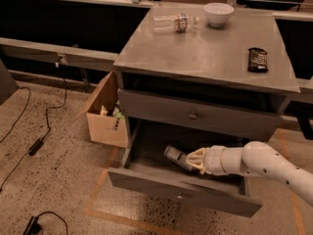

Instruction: Place blue plastic bottle into middle drawer

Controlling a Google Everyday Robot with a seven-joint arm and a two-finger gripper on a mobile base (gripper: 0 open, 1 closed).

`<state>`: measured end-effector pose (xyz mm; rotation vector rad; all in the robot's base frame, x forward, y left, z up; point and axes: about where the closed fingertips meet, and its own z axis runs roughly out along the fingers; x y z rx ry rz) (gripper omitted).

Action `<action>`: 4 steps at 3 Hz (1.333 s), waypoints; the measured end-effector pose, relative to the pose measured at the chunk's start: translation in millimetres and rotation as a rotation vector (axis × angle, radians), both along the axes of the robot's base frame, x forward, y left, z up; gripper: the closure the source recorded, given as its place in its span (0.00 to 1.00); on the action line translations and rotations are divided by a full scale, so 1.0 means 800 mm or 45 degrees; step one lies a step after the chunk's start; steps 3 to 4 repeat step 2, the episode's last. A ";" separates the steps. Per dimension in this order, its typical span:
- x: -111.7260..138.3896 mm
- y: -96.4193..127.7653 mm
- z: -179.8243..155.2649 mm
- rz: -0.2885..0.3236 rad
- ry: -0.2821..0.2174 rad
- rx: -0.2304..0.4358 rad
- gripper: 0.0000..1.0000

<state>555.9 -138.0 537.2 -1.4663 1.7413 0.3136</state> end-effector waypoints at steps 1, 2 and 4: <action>-0.039 0.002 0.082 0.099 -0.097 0.264 1.00; -0.074 -0.031 0.109 0.108 -0.149 0.317 0.85; -0.074 -0.031 0.109 0.108 -0.149 0.317 0.85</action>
Offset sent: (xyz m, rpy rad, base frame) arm -0.0315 0.0016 0.0659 0.2071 -0.0762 0.0775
